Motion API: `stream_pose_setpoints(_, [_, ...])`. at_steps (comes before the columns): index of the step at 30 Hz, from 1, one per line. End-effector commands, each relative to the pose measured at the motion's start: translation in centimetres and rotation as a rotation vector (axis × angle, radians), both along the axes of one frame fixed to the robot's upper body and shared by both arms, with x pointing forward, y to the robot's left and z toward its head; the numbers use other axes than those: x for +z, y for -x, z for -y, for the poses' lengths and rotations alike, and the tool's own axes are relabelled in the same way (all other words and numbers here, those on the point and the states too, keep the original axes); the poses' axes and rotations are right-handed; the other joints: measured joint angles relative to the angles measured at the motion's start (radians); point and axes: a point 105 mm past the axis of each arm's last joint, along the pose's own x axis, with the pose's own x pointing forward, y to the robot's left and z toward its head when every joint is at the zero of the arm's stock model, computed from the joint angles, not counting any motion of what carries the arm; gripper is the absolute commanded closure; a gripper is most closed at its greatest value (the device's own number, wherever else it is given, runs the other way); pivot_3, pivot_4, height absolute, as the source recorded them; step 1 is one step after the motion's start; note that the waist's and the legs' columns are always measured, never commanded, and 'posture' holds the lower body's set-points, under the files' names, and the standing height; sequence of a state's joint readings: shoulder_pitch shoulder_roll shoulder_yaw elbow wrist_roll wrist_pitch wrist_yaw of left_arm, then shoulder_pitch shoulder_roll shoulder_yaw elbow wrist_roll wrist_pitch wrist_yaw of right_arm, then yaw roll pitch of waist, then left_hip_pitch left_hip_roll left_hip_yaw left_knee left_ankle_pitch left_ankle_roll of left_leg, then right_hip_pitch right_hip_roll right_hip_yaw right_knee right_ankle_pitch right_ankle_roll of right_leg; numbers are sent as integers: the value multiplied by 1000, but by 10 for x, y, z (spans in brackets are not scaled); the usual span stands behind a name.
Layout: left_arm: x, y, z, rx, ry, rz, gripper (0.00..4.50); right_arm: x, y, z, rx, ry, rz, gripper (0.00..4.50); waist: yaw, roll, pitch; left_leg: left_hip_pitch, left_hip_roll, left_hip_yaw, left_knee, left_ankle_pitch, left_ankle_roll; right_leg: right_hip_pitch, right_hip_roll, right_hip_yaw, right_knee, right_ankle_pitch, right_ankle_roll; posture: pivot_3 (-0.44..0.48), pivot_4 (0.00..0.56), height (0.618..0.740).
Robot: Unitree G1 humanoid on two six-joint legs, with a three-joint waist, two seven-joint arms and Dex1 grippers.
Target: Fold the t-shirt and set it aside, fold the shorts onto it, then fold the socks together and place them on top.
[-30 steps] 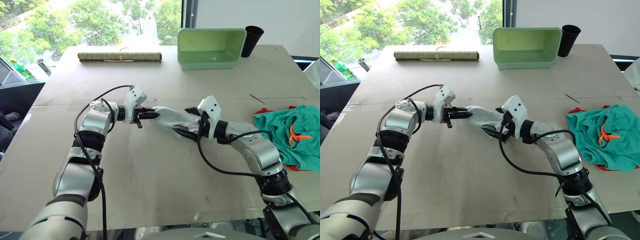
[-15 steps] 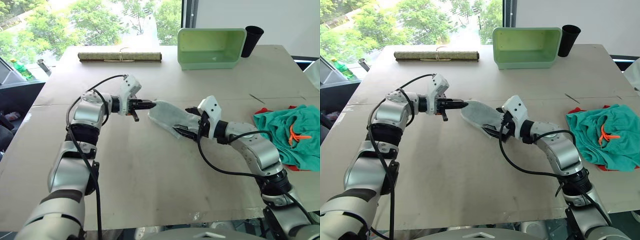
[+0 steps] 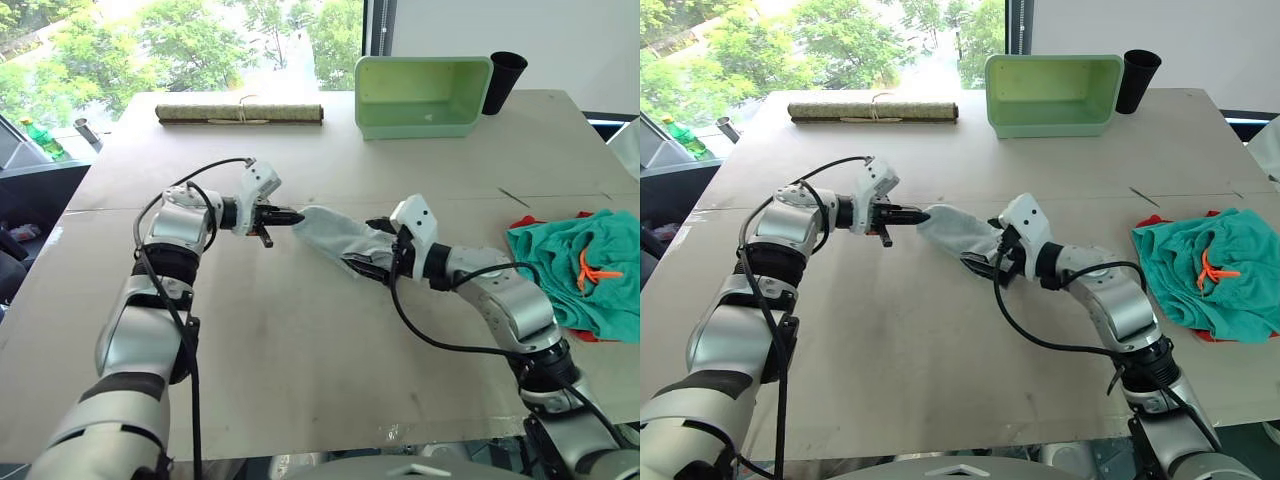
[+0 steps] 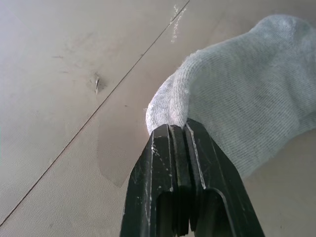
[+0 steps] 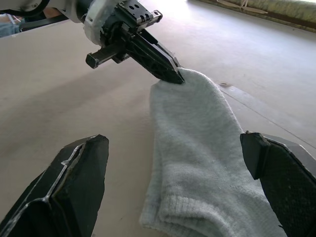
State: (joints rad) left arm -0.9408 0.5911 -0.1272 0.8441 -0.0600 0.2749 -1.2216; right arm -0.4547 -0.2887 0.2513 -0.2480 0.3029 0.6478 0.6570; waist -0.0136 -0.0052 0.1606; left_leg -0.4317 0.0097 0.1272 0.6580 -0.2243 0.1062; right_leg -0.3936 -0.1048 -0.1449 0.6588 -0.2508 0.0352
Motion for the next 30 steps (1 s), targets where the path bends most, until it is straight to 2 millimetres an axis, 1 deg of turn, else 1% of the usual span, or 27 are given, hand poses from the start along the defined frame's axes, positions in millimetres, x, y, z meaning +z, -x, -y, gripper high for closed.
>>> stream_pose_setpoints(1, [12, -8, 8, -17, -4, 53, 4346, 7, 0, -9, 36, -16, 34, 0, 1, 0, 0, 0, 0, 0, 0, 0, 0, 0, 0, 0, 0, 0, 0, 0, 150, 740])
stream_pose_setpoints(3, [11, -10, 10, -11, -10, 55, 4346, 2, -6, -6, 17, 9, 35, 0, 1, 0, 0, 0, 0, 0, 0, 0, 0, 0, 0, 0, 0, 0, 0, 0, 150, 740])
stream_pose_setpoints(5, [10, -11, 10, -11, -19, 58, 4346, -3, -17, 4, -41, 28, 31, 0, 0, 0, 0, 0, 0, 0, 0, 0, 0, 0, 0, 0, 0, 0, 0, 0, 150, 740])
stream_pose_setpoints(7, [8, -11, 8, -14, -22, 56, 4346, 1, -26, 23, -129, -26, -20, 0, 0, 0, 0, 0, 0, 0, 0, 0, 0, 0, 0, 0, 0, 0, 0, 0, 150, 740])
stream_pose_setpoints(9, [7, -10, 8, -18, -22, 53, 4346, 2, -24, 37, -157, -37, -36, 0, 1, 0, 0, 0, 0, 0, 0, 0, 0, 0, 0, 0, 0, 0, 0, 0, 150, 740])
stream_pose_setpoints(11, [7, -10, 7, -19, -21, 52, 4346, -1, -16, 43, -144, -6, -26, 0, 3, 0, 0, 0, 0, 0, 0, 0, 0, 0, 0, 0, 0, 0, 0, 0, 150, 740])
stream_pose_setpoints(14, [6, -10, 7, -19, -21, 50, 4346, -3, -13, 48, -167, 10, -33, 0, -1, 0, 0, 0, 0, 0, 0, 0, 0, 0, 0, 0, -1, 0, 0, 0, 150, 740])
stream_pose_setpoints(18, [6, -10, 8, -22, -21, 48, 4346, -12, -16, 55, -240, -11, -101, 0, -3, 0, 0, 0, 1, 1, 0, 0, 0, -1, 0, 1, 1, 0, 0, 0, 150, 740])
stream_pose_setpoints(22, [6, -10, 8, -24, -19, 49, 4346, -18, -20, 58, -302, -82, -214, 0, 1, 0, 0, 0, 1, 1, 0, 0, 0, -1, 0, 1, 1, 0, 0, 0, 150, 740])
stream_pose_setpoints(25, [6, -10, 8, -24, -18, 50, 4346, -24, -19, 60, -314, -90, -278, 0, 1, 0, 0, 0, 0, 1, 0, 0, 0, -1, 0, 1, 1, 0, 0, 0, 150, 740])
stream_pose_setpoints(28, [5, -10, 8, -23, -15, 49, 4346, -23, -11, 54, -252, -19, -220, 0, 1, 0, 0, 0, 0, 1, 0, 0, 0, -1, 0, 1, 1, 0, 0, 0, 150, 740])
stream_pose_setpoints(29, [5, -10, 8, -24, -14, 48, 4346, -20, -10, 52, -237, 6, -179, 0, 1, 0, 0, 0, 0, 1, 0, 0, 0, -1, 0, 1, 1, 0, 0, 0, 150, 740])
stream_pose_setpoints(30, [5, -9, 9, -24, -13, 47, 4346, -15, -10, 50, -215, 35, -102, 0, 0, 0, 0, 0, 1, 1, 0, 0, 0, -1, 0, 1, 1, 0, 0, 0, 150, 740])
